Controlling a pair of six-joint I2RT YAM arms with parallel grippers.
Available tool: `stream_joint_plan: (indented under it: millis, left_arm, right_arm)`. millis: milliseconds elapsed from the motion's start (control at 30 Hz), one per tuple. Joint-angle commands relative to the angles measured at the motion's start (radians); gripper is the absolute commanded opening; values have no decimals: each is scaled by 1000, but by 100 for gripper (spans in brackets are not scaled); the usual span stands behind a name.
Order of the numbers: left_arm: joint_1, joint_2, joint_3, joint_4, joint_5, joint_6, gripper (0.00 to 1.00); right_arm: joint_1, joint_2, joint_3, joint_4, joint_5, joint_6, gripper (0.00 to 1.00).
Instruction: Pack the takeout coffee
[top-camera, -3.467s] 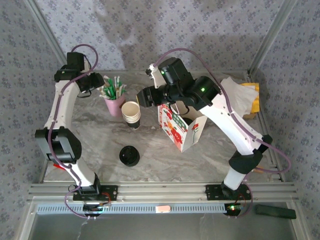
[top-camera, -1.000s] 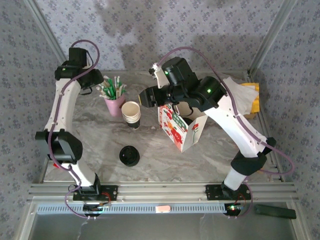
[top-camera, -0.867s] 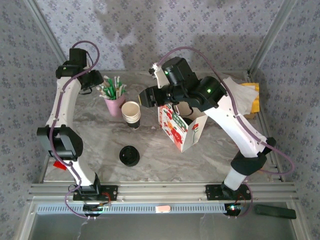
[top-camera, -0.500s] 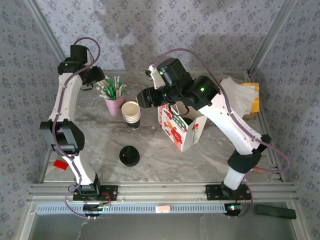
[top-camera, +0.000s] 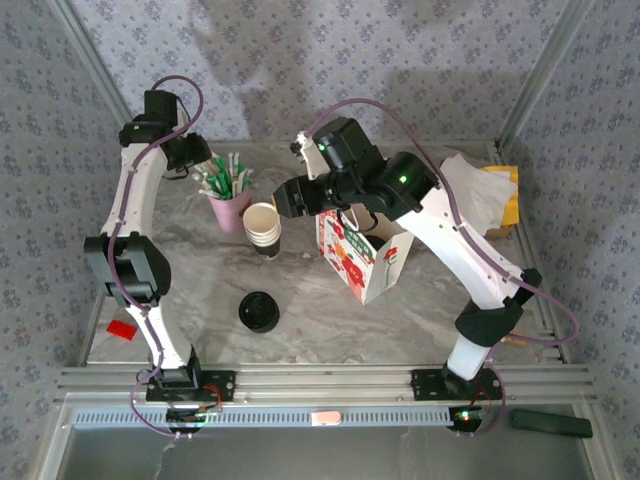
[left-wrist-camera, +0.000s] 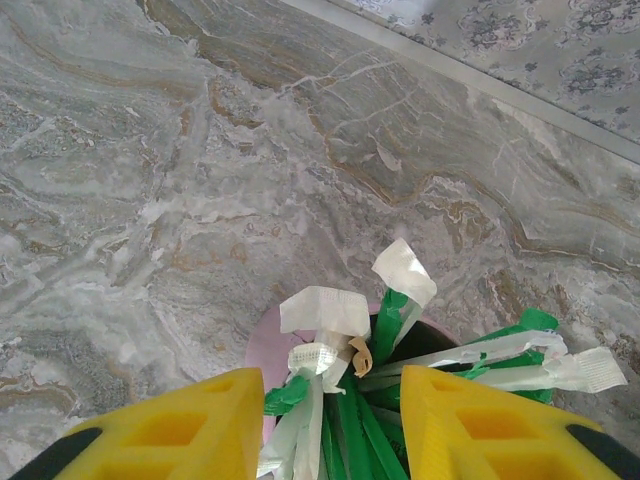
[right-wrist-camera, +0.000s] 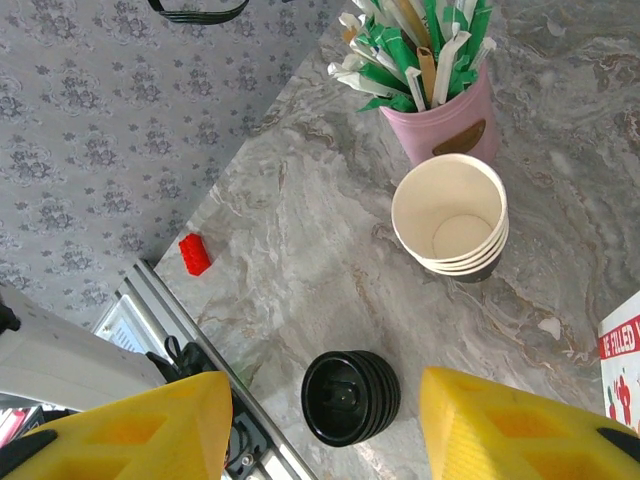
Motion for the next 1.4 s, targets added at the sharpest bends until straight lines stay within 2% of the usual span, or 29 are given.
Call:
stream_joint_plan:
  millis: [0,300,600,967,1367]
  left_arm:
    - [-1,17,26,-17,5,2,38]
    - [-10,8,19,-28,0,3,30]
    - [-11,-16,-17,-17,0,-2,27]
    - [-13,-44,-31,-22,-22,1,28]
    - [-20,-89,-82,-60,-63,38,35]
  right_arm:
    - [-4,-24,-1,-3,-9,-2,54]
    - [-5,-30,-10,4,-2,2,54]
    - [-2,-38,-18,9,4,3,54]
    - [4,-49,-29,12,11,4,54]
    - [12,-47,-26,19,9,6,54]
